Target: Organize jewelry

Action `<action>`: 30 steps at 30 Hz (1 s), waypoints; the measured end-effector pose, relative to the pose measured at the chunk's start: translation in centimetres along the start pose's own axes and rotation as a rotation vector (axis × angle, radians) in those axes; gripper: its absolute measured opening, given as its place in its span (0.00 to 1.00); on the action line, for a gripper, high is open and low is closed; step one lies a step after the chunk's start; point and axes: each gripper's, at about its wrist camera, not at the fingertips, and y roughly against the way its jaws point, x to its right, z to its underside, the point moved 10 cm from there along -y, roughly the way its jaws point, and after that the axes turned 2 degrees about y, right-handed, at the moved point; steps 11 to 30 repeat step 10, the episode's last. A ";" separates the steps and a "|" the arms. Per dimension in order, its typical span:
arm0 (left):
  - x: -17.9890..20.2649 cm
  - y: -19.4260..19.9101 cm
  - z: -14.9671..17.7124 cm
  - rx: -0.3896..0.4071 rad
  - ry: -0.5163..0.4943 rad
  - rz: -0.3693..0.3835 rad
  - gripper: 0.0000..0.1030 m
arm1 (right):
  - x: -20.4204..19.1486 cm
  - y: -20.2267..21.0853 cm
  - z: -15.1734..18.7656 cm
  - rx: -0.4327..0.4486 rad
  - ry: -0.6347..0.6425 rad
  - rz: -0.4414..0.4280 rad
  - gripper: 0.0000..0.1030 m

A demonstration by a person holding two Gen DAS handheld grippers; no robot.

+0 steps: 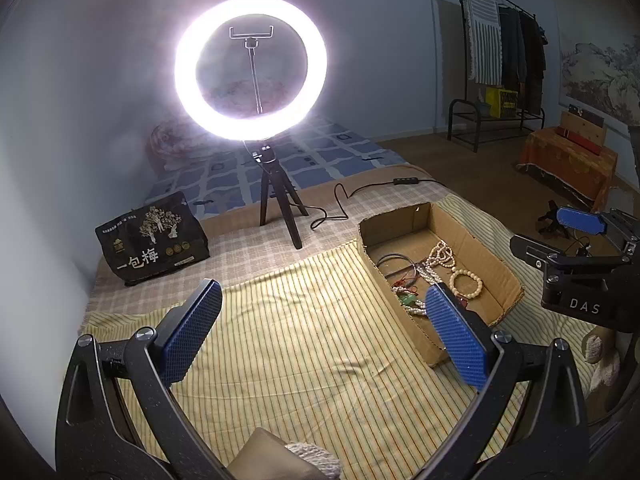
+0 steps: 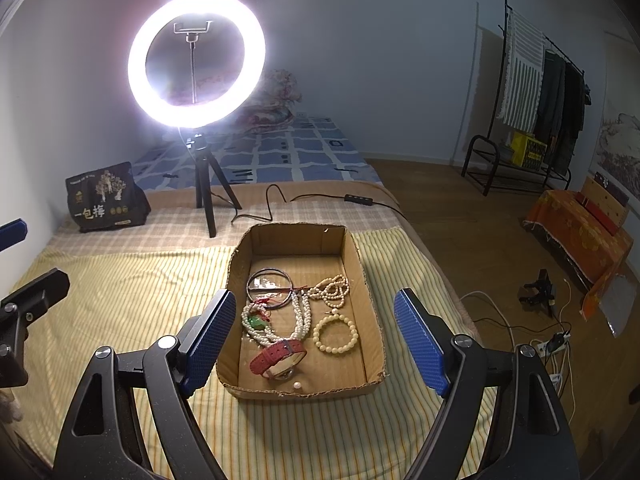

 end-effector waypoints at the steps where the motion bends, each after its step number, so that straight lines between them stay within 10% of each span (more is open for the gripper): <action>1: 0.0 0.0 0.0 0.001 -0.002 -0.002 1.00 | 0.0 0.0 0.0 0.000 0.000 0.000 0.79; 30: -0.3 0.2 -0.2 0.018 -0.001 -0.028 1.00 | -0.2 -0.2 0.2 -0.006 0.011 -0.006 0.79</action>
